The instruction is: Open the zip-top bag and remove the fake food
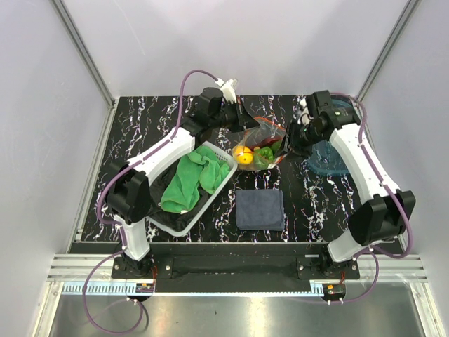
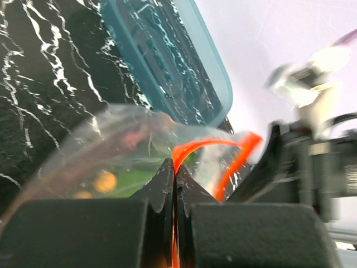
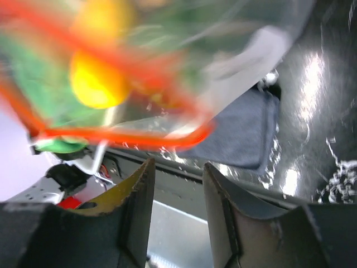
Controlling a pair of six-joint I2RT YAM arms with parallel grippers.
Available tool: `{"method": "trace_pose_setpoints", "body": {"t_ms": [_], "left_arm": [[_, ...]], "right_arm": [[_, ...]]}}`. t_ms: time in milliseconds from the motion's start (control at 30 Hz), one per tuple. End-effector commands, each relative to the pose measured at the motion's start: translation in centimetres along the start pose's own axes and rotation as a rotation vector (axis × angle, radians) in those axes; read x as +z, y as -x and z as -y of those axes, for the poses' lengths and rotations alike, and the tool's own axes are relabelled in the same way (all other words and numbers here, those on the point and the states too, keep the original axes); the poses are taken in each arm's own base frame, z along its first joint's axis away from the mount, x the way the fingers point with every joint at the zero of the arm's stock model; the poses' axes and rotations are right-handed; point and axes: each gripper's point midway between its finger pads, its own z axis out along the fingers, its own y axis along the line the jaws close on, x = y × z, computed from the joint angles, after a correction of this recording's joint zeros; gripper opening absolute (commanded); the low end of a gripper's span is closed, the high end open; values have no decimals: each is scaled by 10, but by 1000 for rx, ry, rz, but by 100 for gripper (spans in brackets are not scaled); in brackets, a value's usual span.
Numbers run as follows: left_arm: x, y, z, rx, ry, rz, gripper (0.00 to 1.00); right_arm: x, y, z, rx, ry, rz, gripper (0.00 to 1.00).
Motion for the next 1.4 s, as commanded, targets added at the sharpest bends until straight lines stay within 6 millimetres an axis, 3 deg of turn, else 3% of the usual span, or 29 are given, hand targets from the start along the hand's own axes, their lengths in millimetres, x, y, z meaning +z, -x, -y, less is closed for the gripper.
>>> {"method": "trace_pose_setpoints", "body": {"t_ms": [0,100,200,333,533,733,867,1067,1367], "left_arm": [[-4,21,29,25,-129,66,0],[-4,21,30,22,-135,67,0],[-4,23,34,-5,-160,76,0],[-2,19,33,-45,-167,70,0],[-4,17,33,-73,-174,72,0],[-3,18,37,-93,-196,74,0],[-1,15,41,-91,-206,69,0],[2,7,48,-85,-220,51,0],[4,-2,54,-93,-238,34,0]], "right_arm": [[-44,12,-47,-122,121,141,47],[-47,13,-62,-148,162,157,51],[-32,19,-66,-157,184,146,54],[1,39,-53,-199,121,166,54],[13,68,-49,-314,98,302,61],[33,63,-35,-379,96,326,67],[53,53,-19,-393,72,310,85],[65,51,-12,-453,60,341,89],[64,50,-34,-549,99,403,89]]}}
